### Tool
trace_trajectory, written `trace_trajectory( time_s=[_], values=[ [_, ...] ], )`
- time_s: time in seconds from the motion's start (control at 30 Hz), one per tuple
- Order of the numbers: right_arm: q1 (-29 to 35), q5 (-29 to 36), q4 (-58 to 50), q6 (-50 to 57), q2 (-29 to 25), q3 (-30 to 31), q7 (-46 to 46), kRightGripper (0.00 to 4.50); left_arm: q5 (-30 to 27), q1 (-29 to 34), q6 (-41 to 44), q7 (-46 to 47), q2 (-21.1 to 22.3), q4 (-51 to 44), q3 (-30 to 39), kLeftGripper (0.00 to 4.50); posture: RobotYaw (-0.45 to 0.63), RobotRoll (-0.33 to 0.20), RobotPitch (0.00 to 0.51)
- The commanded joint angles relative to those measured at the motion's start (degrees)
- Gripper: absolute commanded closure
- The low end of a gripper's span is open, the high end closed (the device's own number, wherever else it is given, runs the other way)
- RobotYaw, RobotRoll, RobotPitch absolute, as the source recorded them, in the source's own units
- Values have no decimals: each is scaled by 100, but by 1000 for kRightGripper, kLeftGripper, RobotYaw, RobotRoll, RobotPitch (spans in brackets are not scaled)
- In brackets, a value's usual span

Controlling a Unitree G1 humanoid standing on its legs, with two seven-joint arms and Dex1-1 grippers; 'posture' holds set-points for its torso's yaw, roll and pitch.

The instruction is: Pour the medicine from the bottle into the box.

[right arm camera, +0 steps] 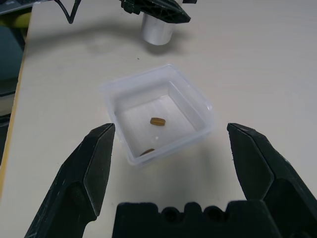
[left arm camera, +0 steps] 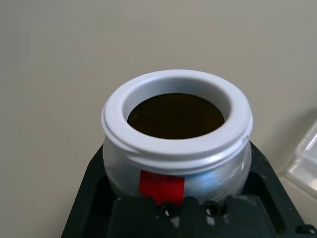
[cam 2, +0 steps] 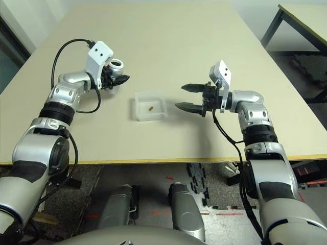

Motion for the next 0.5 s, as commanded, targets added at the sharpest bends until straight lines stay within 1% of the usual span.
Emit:
trace_trajectory(
  time_s=[0.03,0.23,0.43,0.5],
  values=[
    [-61,-36,116,-76,-35,38,32,0,-136,237,-12,298,4,-115,102,1784,-5,0,117],
    [-65,-41,119,-100,-55,53,49,0,-284,463,-426,497,-60,54,177,1784,-10,0,115],
    [-74,-59,113,-116,-82,64,61,0,-434,476,-913,684,-180,444,275,1784,-14,0,112],
    [-80,-62,112,-120,-87,66,65,0,-389,486,-1157,775,-207,650,251,1784,-16,0,111]
  ],
)
